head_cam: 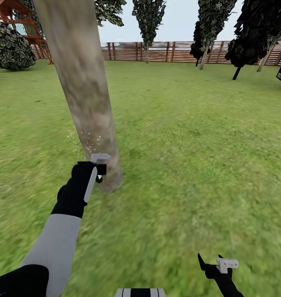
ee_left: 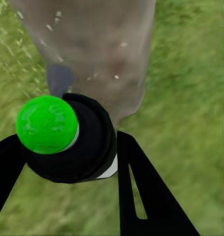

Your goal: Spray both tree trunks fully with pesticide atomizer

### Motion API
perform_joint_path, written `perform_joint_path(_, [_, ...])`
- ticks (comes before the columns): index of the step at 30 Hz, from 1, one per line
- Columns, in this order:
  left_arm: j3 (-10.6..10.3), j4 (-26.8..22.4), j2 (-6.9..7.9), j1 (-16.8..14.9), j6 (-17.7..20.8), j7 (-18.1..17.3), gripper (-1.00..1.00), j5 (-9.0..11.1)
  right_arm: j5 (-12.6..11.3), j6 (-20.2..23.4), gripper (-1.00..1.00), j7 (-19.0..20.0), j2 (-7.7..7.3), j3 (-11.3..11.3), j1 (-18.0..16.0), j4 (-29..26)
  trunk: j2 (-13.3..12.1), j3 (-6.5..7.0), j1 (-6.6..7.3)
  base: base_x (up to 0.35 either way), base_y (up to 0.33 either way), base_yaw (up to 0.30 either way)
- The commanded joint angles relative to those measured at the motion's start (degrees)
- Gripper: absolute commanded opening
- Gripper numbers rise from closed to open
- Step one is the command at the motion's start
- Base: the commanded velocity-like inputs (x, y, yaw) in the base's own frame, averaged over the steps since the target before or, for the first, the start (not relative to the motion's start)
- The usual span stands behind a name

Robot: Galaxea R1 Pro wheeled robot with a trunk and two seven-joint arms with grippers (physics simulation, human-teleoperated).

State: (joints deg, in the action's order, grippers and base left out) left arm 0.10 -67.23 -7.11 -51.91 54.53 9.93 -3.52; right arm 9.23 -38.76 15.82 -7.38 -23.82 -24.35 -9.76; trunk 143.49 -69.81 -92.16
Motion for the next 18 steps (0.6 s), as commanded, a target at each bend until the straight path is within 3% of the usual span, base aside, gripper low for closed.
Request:
perform_joint_path(1, [-0.48, -0.77, -0.05, -0.06, 0.03, 0.00, -1.00, -0.01, 0.00, 0.00, 1.00, 0.00, 0.00, 0.00, 0.00, 0.00, 0.00, 0.00, 0.00, 0.006, 0.000, 0.000])
perform_joint_path(6, [-0.67, -1.73, 0.49, -0.26, 0.05, -0.11, -1.00, -0.10, 0.00, 0.00, 1.00, 0.00, 0.00, 0.00, 0.00, 0.00, 0.00, 0.00, 0.00, 0.000, 0.000, 0.000])
perform_joint_path(9, [1.89, -1.54, 1.47, -0.30, 0.12, -0.24, -1.00, -0.06, 0.00, 0.00, 1.00, 0.00, 0.00, 0.00, 0.00, 0.00, 0.00, 0.00, 0.00, 0.000, 0.000, 0.000])
perform_joint_path(12, [2.02, -0.96, 1.28, 0.05, 0.10, -0.21, -1.00, -0.06, 0.00, 0.00, 1.00, 0.00, 0.00, 0.00, -0.02, 0.00, 0.00, 0.00, 0.00, 0.000, 0.000, 0.000])
perform_joint_path(17, [0.17, 5.07, 0.78, 0.61, -0.70, -0.22, -1.00, 0.00, 0.00, 0.00, 1.00, 0.00, 0.00, 0.00, 0.00, 0.00, 0.00, 0.00, 0.00, 0.000, 0.000, 0.000])
perform_joint_path(18, [0.05, 7.84, 0.78, 0.65, -3.48, -0.21, -1.00, 0.00, 0.00, 0.00, 1.00, -0.03, 0.00, 0.00, 0.00, 0.00, 0.00, 0.00, 0.00, 0.000, 0.000, 0.000])
